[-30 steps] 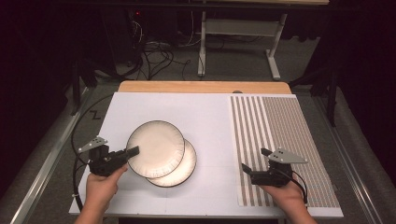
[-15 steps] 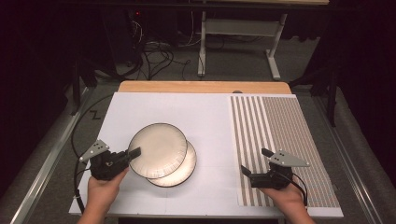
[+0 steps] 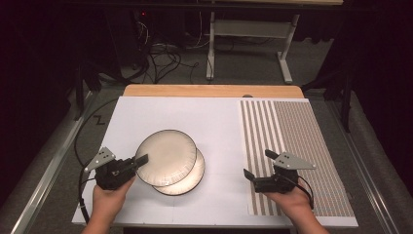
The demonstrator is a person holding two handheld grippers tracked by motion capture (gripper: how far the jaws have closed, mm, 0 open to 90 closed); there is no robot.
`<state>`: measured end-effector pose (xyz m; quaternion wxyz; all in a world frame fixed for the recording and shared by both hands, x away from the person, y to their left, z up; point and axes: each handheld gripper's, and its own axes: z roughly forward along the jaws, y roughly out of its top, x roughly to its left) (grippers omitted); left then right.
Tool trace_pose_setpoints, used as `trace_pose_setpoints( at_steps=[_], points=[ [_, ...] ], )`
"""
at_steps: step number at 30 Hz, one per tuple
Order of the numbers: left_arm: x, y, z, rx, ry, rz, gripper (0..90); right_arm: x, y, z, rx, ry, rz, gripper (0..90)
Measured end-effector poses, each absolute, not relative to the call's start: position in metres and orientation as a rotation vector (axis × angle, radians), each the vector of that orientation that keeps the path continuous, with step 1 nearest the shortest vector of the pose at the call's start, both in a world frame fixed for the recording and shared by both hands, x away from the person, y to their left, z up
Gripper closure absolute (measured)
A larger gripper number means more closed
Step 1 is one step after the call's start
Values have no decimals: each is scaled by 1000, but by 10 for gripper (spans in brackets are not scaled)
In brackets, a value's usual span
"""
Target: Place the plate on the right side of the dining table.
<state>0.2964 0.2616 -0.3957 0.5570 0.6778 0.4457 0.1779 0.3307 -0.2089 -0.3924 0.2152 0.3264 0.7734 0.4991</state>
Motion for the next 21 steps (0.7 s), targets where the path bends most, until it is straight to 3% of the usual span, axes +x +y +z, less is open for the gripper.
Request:
trace_pose_setpoints(
  at_steps=[13, 21],
  points=[
    [293, 258, -394, 1626, 1026, 442, 806, 352, -141, -388, 802, 2219, 1401, 42],
    [294, 257, -393, 1636, 1014, 447, 805, 360, -113, -397, 779, 2285, 1441, 153]
  ],
)
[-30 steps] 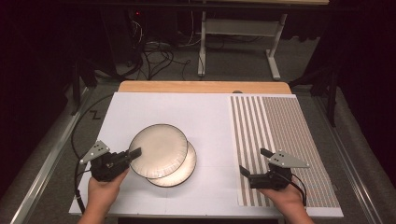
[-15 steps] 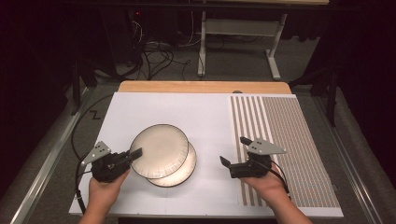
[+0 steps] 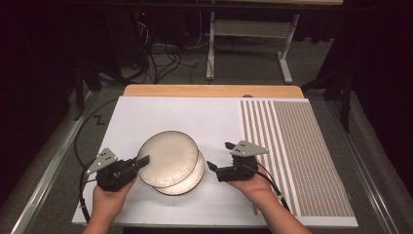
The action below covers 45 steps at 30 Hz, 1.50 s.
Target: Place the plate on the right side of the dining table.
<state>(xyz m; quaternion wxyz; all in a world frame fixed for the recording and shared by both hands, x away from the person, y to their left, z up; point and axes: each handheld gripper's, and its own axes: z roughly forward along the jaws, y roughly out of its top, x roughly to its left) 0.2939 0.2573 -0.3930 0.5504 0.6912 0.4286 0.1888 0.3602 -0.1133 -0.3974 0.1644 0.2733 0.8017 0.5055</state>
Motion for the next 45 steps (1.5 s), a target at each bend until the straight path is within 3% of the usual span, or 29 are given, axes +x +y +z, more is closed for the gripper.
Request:
trace_pose_setpoints(
  at_steps=[14, 15, 30, 45],
  points=[
    [295, 258, -393, 1637, 1021, 446, 804, 369, -79, -400, 773, 2318, 1506, 242],
    [295, 258, -393, 1637, 1019, 448, 804, 370, -74, -399, 772, 2320, 1519, 298],
    [295, 258, -394, 1644, 1009, 440, 802, 373, -58, -405, 787, 2342, 1548, 585],
    [294, 257, -394, 1648, 998, 453, 801, 380, -59, -410, 884, 2352, 1615, 728]
  ],
)
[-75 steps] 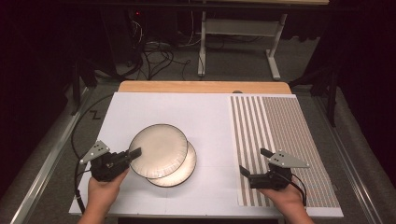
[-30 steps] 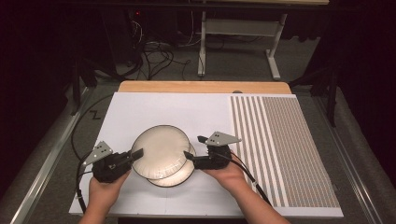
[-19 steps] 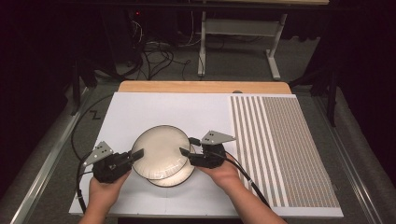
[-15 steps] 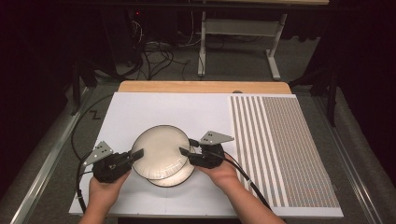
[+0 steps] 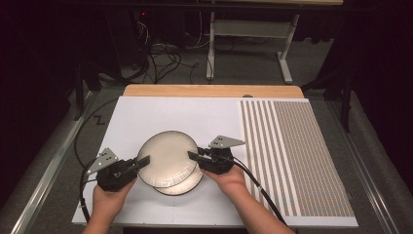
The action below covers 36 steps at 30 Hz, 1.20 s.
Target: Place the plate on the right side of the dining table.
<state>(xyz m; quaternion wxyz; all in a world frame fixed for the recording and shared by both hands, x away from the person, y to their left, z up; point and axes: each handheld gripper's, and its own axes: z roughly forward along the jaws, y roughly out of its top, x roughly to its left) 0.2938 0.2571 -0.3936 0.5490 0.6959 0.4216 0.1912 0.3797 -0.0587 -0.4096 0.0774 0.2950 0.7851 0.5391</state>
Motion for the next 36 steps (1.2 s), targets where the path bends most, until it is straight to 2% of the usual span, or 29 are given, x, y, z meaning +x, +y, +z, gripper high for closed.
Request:
trace_pose_setpoints(
  at_steps=[4, 18, 36],
  points=[
    [293, 257, -394, 1648, 996, 456, 801, 381, -59, -410, 888, 2346, 1611, 770],
    [294, 257, -393, 1651, 994, 455, 801, 384, -56, -418, 922, 2367, 1637, 769],
    [294, 255, -391, 1634, 1014, 404, 810, 381, -69, -410, 920, 2391, 1682, 845]
  ],
)
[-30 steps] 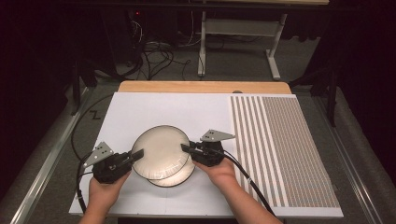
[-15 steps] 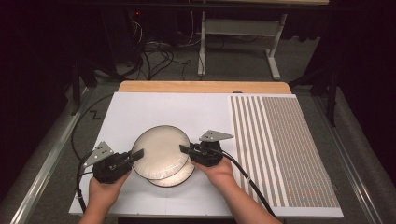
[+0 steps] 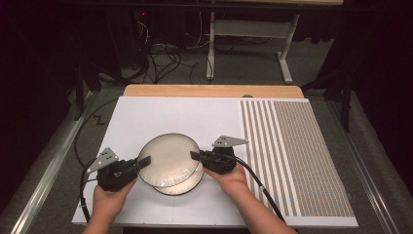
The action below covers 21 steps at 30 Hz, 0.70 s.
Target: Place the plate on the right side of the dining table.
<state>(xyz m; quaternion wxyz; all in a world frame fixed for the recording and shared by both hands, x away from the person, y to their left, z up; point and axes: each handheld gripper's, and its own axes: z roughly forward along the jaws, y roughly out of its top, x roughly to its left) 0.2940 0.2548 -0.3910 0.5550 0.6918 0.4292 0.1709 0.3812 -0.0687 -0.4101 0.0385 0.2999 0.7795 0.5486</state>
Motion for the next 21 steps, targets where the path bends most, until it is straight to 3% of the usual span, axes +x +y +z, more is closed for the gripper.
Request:
trace_pose_setpoints(
  at_steps=[21],
  points=[
    [318, 200, -362, 1708, 933, 232, 810, 368, -143, -365, 926, 2303, 1683, 871]
  ],
)
